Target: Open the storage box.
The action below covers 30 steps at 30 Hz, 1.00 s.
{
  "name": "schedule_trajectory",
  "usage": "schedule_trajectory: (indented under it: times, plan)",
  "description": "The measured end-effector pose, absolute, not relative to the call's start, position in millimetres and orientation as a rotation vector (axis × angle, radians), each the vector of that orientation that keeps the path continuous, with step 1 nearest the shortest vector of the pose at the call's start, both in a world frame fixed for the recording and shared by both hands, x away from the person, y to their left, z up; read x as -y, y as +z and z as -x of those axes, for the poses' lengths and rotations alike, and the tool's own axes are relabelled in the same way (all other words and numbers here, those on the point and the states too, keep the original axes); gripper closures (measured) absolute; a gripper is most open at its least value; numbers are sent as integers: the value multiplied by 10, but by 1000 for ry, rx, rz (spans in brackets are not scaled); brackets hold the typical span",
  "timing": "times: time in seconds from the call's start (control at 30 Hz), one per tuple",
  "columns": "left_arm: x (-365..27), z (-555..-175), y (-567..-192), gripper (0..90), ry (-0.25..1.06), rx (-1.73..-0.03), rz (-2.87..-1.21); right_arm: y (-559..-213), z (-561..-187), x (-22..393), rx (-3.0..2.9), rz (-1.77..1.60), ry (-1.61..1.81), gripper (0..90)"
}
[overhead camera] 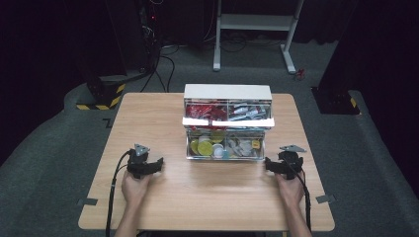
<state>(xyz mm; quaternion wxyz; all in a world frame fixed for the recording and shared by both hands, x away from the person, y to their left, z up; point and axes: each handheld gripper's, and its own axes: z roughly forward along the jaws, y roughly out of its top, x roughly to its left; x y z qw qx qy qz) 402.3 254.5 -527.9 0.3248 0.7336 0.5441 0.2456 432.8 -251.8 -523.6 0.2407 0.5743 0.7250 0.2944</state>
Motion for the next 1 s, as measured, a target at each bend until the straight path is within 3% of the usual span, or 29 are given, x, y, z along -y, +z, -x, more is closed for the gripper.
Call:
schedule_trajectory:
  times: [0.7,0.87,1.0]
  plan:
    - [-2547,-4022,-5277,255,639,-1430,-1922,-5232,-4294,2486,-1949,-1597,787,130]
    - [-2547,-4023,-5277,256,639,-1429,-1922,-5216,-4219,2496,-1968,-1577,805,220]
    - [-2547,-4022,-5277,256,638,-1430,-1921,-5191,-4179,2502,-1973,-1575,817,228]
